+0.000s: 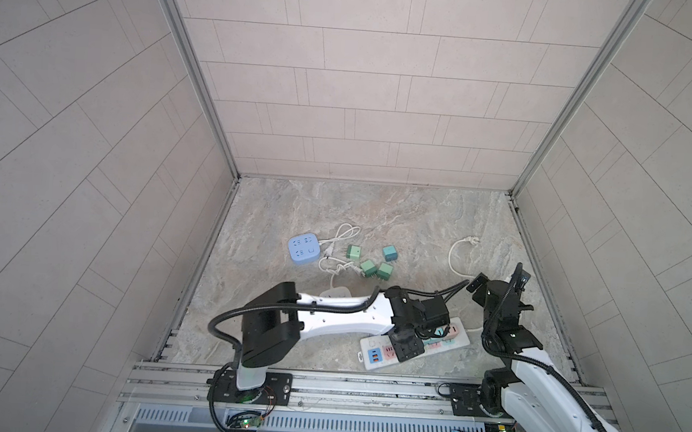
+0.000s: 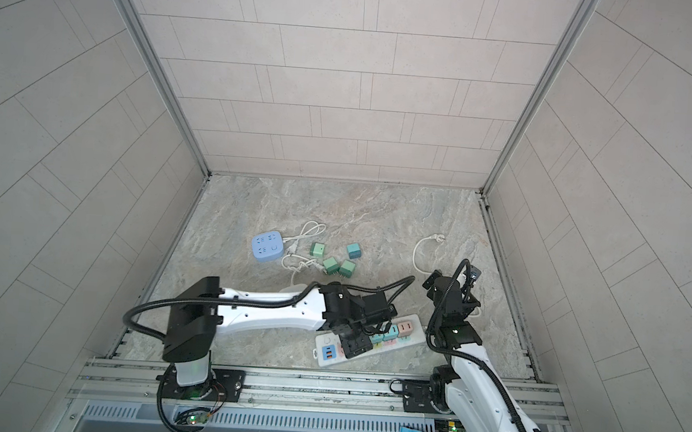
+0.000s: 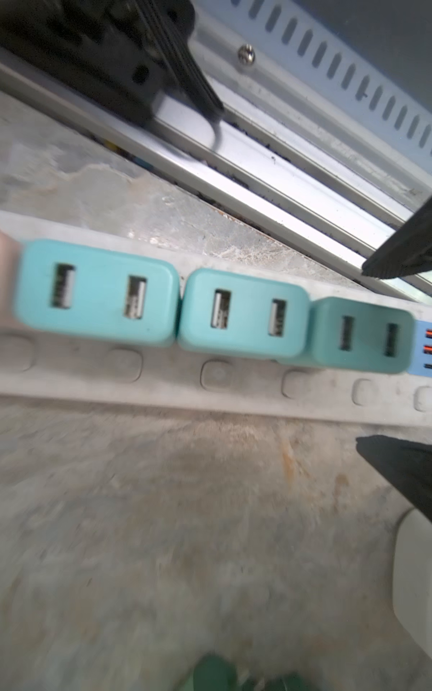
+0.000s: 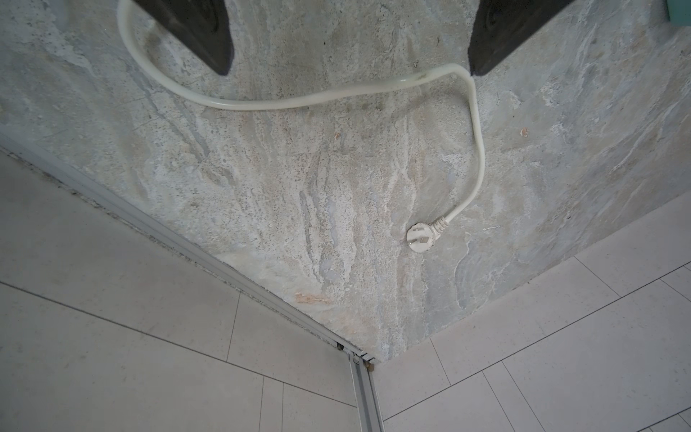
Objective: Insert the plug
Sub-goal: 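Open and lift the left gripper while the right arm reaches toward loose adapters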
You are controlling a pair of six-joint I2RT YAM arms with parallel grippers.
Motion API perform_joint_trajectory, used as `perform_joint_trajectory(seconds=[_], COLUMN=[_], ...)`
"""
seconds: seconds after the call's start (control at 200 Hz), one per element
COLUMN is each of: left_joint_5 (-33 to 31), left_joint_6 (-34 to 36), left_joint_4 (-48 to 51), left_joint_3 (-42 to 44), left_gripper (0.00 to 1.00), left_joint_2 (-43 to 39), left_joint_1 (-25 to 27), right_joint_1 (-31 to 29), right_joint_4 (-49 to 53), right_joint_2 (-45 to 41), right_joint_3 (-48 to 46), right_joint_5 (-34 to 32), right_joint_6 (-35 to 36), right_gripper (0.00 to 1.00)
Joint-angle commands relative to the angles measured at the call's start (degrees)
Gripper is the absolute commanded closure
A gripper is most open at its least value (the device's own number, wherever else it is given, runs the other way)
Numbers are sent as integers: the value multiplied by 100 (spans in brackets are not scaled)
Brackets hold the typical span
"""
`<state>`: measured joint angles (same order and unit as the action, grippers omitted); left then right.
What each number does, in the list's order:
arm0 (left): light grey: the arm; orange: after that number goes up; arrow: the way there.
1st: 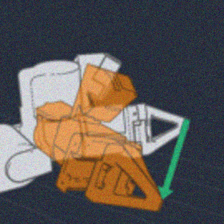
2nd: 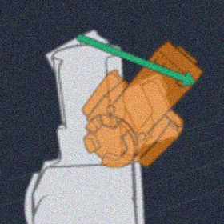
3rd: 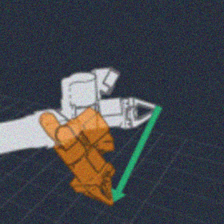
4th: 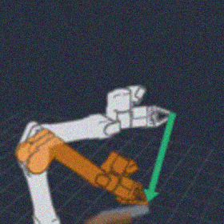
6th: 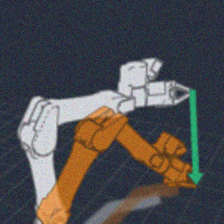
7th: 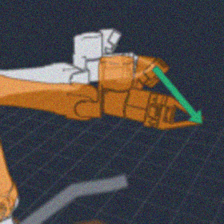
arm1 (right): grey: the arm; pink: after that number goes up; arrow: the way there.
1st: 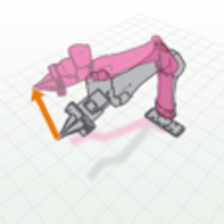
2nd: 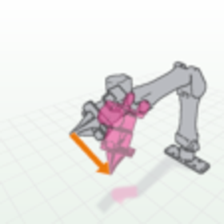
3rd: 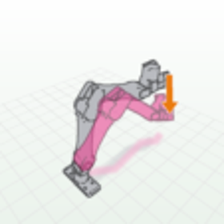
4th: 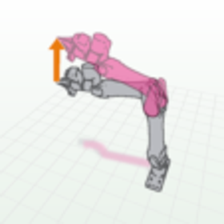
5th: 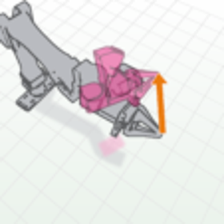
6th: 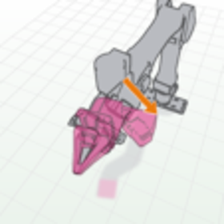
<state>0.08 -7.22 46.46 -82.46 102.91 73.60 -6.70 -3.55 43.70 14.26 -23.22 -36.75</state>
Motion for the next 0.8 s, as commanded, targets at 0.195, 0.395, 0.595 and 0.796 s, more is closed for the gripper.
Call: perform_joint_trajectory(seconds=[0.195,0.395,0.595,0.796], left_joint_5=[-3006,-3881,-3562,-3404], left_joint_6=[-610,-647,-1127,-1271], left_joint_4=[-1449,-3987,-4337,-4289], left_joint_3=[1769,4373,5044,4891], left_gripper=[21,12,10,12], left_joint_2=[-2559,-4226,-4948,-4577], left_joint_1=[-363,-1203,-1853,-1852], right_joint_1=[16,18,-217,-1571], right_joint_4=[30,254,479,1318], right_joint_2=[-7,557,1535,2012], right_joint_3=[133,550,1282,2338], right_joint_5=[-43,469,2047,1000], right_joint_6=[-78,-113,130,285], right_gripper=[0,0,0,1])
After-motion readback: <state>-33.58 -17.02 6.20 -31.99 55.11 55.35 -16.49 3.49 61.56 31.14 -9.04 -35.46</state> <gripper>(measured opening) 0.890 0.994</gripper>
